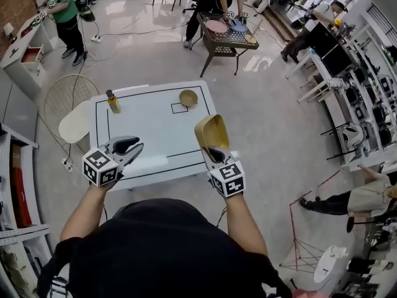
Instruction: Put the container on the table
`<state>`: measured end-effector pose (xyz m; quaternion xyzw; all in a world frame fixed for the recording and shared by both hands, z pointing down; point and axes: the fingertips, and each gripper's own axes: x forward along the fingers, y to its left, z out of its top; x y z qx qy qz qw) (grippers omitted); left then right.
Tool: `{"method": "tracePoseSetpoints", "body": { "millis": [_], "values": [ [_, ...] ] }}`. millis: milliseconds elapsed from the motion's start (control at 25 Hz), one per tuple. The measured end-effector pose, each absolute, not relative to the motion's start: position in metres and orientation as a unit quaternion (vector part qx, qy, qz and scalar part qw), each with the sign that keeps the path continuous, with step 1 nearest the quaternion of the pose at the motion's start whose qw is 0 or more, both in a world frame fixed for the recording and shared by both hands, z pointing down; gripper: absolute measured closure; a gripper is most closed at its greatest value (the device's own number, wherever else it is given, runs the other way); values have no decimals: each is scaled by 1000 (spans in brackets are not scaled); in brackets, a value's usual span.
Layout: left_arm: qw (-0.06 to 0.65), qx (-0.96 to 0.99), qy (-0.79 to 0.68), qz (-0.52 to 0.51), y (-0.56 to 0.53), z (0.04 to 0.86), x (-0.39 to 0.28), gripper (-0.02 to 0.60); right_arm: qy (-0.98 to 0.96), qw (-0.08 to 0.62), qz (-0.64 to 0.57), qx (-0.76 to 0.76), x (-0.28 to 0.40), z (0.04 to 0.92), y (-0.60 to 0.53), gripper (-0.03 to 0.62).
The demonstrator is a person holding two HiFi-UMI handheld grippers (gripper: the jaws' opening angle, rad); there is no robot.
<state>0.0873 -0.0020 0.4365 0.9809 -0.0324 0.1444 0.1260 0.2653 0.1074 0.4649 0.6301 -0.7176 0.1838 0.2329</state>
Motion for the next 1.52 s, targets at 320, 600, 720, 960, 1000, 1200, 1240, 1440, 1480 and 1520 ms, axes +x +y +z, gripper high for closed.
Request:
{"method": "tracePoseSetpoints", "body": {
  "millis": [320, 600, 720, 960, 1000, 1200, 1240, 1440, 1480, 1520],
  "values": [
    [115, 982, -41, 147, 11, 434, 104, 486, -730, 232, 180, 617, 282, 469, 111, 583],
    [104, 982, -49, 149, 15, 421, 109, 488, -739, 230, 181, 607, 286, 470, 112, 583],
    [105, 981, -54, 152, 13, 419, 106, 488, -742, 226, 176, 606, 284, 465, 108, 583],
    [116, 981, -49, 150, 11, 421, 111, 488, -741, 228, 179, 605, 286, 462, 100, 583],
    [118, 980, -48, 150, 10, 423, 111, 487, -741, 229, 180, 605, 285, 463, 98, 583],
    [128, 980, -46, 148, -8, 431, 113, 488, -740, 237, 183, 602, 283, 466, 86, 583],
    [129, 980, -47, 146, -12, 431, 115, 487, -739, 239, 185, 601, 284, 467, 83, 583],
    [125, 982, -43, 135, -36, 428, 123, 488, -740, 243, 185, 600, 286, 470, 58, 583],
    [127, 982, -44, 136, -39, 430, 123, 488, -741, 243, 185, 598, 284, 470, 53, 583],
    [130, 981, -44, 138, -42, 432, 122, 488, -742, 243, 185, 596, 283, 470, 48, 583]
  ]
}}
